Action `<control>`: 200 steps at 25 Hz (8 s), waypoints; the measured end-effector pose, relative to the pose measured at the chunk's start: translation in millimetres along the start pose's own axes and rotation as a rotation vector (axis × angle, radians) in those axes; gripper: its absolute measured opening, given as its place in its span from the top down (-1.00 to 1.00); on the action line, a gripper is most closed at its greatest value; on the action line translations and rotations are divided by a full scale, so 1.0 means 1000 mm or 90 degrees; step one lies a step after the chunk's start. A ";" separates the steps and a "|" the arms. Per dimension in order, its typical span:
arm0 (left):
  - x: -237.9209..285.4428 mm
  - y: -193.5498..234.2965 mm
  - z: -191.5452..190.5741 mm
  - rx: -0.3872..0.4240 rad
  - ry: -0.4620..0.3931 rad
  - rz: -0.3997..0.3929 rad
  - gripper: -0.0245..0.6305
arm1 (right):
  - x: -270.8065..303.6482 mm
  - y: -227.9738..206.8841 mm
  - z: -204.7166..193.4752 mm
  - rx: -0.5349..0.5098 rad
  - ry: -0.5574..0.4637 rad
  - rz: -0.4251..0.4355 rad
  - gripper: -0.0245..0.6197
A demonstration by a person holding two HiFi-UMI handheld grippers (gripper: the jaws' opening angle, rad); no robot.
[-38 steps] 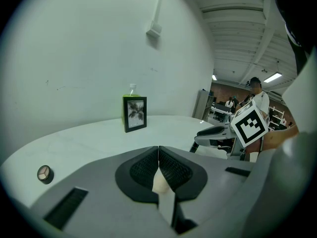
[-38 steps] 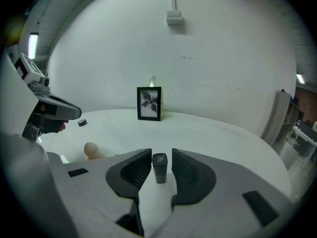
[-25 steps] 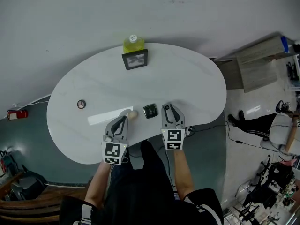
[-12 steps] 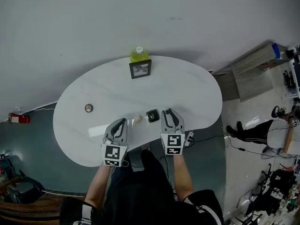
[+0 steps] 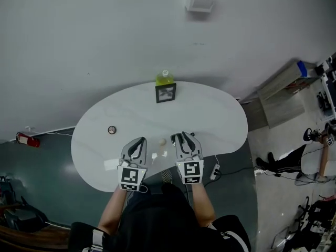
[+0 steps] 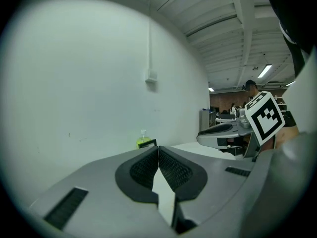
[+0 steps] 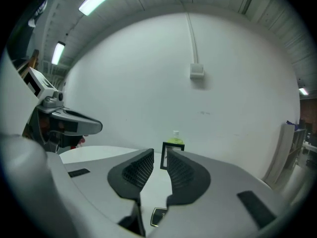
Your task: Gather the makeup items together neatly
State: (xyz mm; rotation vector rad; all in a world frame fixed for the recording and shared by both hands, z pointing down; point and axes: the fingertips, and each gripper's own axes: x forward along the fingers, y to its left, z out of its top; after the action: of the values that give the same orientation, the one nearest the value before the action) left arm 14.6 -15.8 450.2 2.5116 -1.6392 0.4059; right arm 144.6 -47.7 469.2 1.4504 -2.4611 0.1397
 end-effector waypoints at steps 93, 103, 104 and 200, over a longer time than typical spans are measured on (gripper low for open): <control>-0.106 0.285 -0.239 -0.220 0.205 0.147 0.86 | 0.266 0.329 -0.136 -0.074 0.243 0.307 0.18; -0.111 0.291 -0.246 -0.230 0.216 0.158 0.86 | 0.275 0.334 -0.147 -0.091 0.268 0.302 0.17; -0.112 0.290 -0.247 -0.229 0.216 0.159 0.86 | 0.275 0.334 -0.147 -0.096 0.267 0.298 0.17; 0.124 -0.125 -0.102 -0.041 0.182 -0.141 0.86 | 0.016 -0.158 -0.205 0.055 0.245 -0.048 0.21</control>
State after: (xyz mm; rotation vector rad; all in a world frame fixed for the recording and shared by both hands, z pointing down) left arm 159.4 -49.4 588.9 2.4183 -1.2374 0.6401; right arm 313.9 -93.1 660.2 1.3960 -2.1108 0.4679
